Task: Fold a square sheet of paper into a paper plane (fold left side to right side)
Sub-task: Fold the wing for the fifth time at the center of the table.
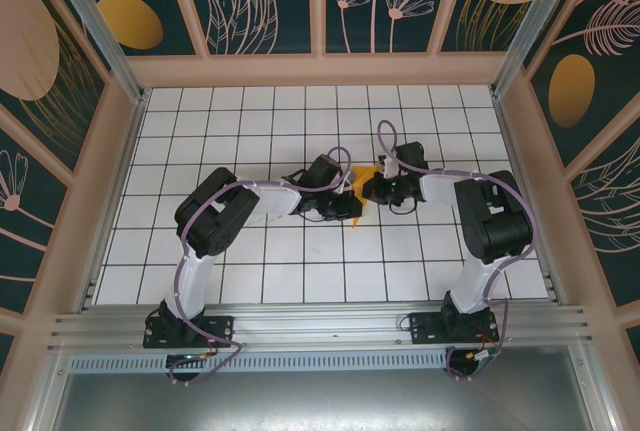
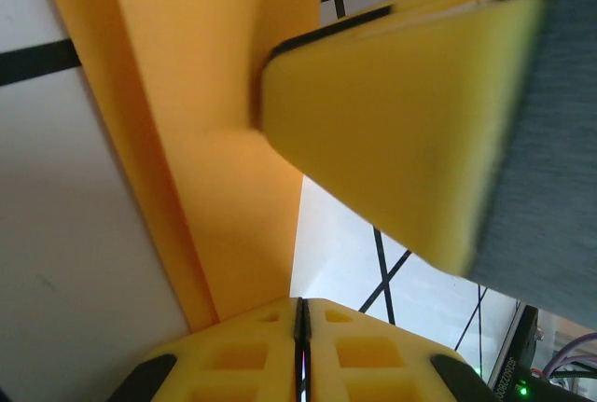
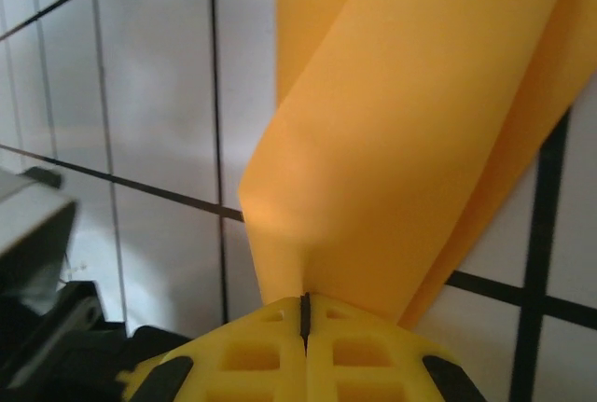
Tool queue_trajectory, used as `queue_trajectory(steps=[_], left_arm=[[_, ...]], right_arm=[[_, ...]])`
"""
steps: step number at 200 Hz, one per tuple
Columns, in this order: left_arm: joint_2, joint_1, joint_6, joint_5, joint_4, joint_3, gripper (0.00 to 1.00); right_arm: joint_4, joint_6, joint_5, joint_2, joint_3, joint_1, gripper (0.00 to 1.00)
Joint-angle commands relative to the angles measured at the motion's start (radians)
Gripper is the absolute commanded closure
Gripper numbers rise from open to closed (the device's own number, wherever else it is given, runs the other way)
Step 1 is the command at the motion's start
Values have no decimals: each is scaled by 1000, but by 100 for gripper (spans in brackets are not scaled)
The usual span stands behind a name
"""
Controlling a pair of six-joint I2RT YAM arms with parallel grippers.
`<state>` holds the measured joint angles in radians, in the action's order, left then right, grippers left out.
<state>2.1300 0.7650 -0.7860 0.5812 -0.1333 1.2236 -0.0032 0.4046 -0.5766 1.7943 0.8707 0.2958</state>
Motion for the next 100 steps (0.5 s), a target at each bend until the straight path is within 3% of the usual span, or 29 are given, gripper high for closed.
queue_trajectory(steps=[1, 100], left_arm=[[45, 18, 28, -66, 123, -30, 89], [42, 18, 28, -65, 124, -35, 90]], right_arm=[[4, -23, 45, 22, 37, 4, 100], [-61, -73, 165, 71, 92, -17, 100]])
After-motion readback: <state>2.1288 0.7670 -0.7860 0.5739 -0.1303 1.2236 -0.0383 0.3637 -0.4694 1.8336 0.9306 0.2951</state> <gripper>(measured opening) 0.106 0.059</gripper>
